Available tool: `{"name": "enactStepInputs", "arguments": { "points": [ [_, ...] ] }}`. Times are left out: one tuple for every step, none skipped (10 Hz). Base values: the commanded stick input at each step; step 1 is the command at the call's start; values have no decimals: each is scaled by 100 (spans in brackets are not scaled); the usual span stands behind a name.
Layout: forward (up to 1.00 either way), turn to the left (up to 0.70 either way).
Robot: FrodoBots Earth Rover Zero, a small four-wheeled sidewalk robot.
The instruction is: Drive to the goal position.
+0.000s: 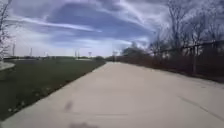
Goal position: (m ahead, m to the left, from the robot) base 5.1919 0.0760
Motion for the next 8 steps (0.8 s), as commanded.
{"name": "enactStepInputs", "arguments": {
  "points": [
    [100, 1],
    [100, 1],
    [100, 1],
    [100, 1],
    [100, 1],
    [100, 1],
    [100, 1],
    [100, 1]
  ]
}}
